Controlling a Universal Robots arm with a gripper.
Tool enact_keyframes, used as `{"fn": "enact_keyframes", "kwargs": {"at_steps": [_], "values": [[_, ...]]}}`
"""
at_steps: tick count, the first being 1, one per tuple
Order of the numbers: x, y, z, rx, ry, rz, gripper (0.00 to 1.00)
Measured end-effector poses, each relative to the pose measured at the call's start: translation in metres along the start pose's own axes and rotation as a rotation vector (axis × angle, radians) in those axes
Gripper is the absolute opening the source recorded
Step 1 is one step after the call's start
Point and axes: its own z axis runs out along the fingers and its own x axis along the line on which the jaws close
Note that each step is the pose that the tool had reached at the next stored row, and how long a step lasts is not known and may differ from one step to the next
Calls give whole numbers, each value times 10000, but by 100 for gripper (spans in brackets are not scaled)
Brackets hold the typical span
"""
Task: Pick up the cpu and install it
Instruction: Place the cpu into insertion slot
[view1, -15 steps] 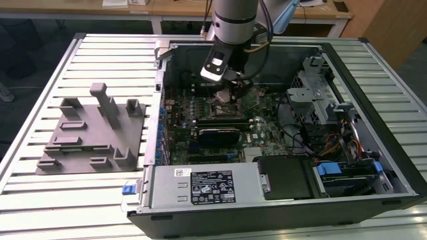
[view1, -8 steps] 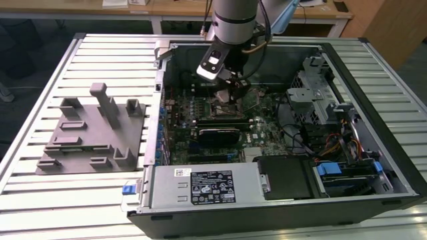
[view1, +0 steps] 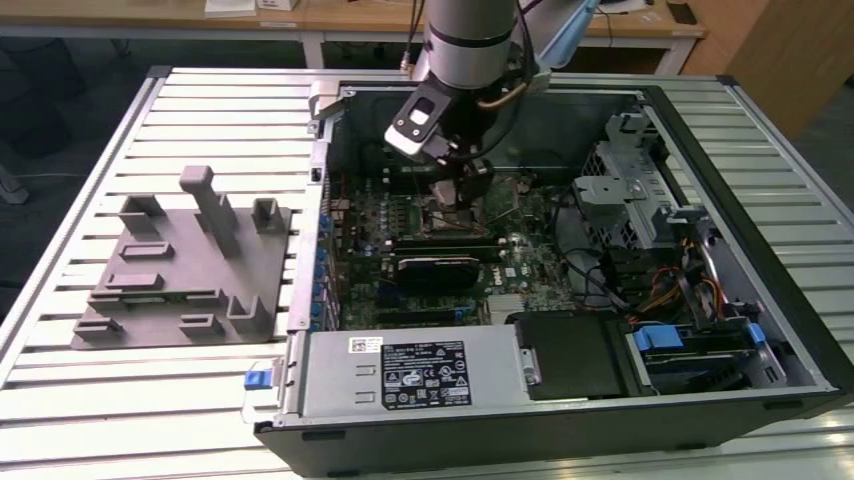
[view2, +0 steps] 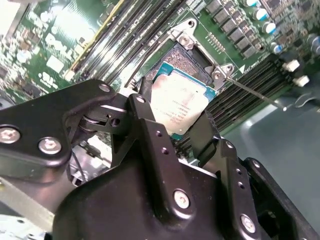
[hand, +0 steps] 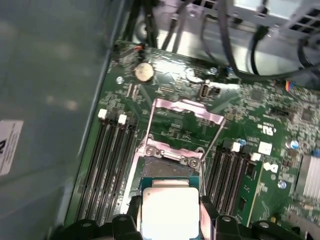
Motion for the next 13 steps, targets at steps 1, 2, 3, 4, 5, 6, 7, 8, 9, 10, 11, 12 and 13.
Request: {"fn": "enact_keyframes", "kwargs": {"at_steps": [1,2,3,4,5,6,7,8,9,10,11,12,13], "values": [[0,0,1,-1,-8,184,54],[0,0,2,-2,-16,359,54],[0,0,3,-4,-23,538,54],[0,0,5,-5,-31,724,54],[0,0,6,-7,-39,914,54],[0,0,7,-8,-47,1093,54],[0,0,9,-10,-55,1274,54],[0,-1,10,-11,-63,1453,54],[0,-1,12,-12,-71,1633,54],[0,-1,13,-13,-79,1813,54],[0,-1,15,-15,-87,1997,54],[0,-1,16,-16,-92,2129,54],[0,-1,19,-17,-92,2152,54]]}}
